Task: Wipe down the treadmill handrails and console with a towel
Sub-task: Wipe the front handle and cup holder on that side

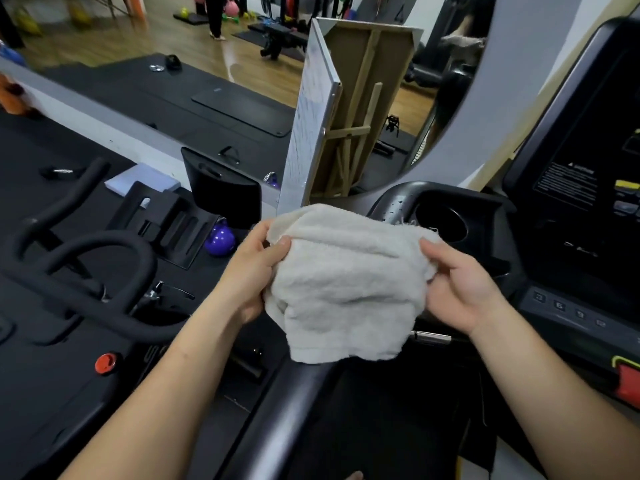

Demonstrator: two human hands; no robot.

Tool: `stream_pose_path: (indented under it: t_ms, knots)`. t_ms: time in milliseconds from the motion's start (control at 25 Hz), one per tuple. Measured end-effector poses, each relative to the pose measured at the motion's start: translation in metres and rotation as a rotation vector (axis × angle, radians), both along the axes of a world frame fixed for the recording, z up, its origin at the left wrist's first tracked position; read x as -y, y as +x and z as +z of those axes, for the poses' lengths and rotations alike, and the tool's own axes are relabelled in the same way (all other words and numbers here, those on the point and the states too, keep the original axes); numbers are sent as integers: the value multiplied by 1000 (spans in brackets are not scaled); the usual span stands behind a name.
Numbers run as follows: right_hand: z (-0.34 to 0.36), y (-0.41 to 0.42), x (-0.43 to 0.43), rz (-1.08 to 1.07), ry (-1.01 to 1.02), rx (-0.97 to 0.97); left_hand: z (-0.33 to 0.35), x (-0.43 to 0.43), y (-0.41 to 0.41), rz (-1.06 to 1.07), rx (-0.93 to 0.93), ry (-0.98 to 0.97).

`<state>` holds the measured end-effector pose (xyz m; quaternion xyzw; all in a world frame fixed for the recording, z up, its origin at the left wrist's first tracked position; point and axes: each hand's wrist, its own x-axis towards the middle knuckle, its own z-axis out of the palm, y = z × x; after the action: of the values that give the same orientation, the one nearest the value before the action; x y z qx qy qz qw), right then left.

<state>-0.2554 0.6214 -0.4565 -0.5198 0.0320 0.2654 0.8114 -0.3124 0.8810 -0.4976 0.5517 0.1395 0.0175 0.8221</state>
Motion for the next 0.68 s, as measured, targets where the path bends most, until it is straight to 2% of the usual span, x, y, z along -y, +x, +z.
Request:
stream_pose_path:
  t_ms: [40, 160, 320, 440, 520, 600, 680]
  knots:
    - [1, 1, 5, 10, -69, 71, 1, -3, 1, 3, 4, 32]
    - [7, -1, 25, 105, -530, 202, 6, -14, 5, -36, 35, 146]
    - [25, -4, 23, 373, -873, 357, 32, -8, 18, -291, 192, 329]
    - [22, -5, -5, 350, -804, 537, 64, 17, 31, -544, 313, 390]
    - [24, -10, -21, 368, -770, 556, 67, 22, 40, -574, 288, 318]
    - [27, -11, -20, 251, -598, 439, 48, 14, 43, -503, 112, 280]
    - [33, -8, -14, 134, -310, 272, 18, 11, 34, -589, -112, 192]
